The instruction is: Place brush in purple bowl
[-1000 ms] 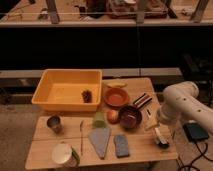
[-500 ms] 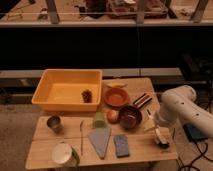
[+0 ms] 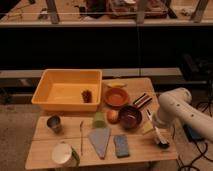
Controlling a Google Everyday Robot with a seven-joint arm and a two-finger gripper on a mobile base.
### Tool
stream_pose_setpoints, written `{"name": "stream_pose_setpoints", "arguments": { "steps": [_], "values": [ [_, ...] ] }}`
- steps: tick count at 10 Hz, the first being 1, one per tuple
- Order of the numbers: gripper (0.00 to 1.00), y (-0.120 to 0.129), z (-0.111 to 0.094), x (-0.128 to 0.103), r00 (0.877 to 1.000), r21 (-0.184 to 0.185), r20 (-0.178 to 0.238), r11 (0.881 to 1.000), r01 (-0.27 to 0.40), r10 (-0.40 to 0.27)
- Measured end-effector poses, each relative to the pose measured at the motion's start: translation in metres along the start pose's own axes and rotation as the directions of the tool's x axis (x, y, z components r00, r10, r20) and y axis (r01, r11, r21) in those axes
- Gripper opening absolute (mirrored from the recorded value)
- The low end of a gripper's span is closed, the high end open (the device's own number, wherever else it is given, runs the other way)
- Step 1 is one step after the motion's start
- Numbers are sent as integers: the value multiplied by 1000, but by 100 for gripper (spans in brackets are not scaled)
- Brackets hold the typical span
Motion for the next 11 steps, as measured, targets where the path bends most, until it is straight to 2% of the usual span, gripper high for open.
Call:
{"name": "stream_pose_setpoints", "arguments": {
  "steps": [3,6,11],
  "values": [
    [80,5,13,0,999,14,38,1000,7,-8],
    [80,12,20,-1,999,32,53,999,-2,0],
    [80,13,28,-1,997,27,72,1000,-2,0]
  ]
}}
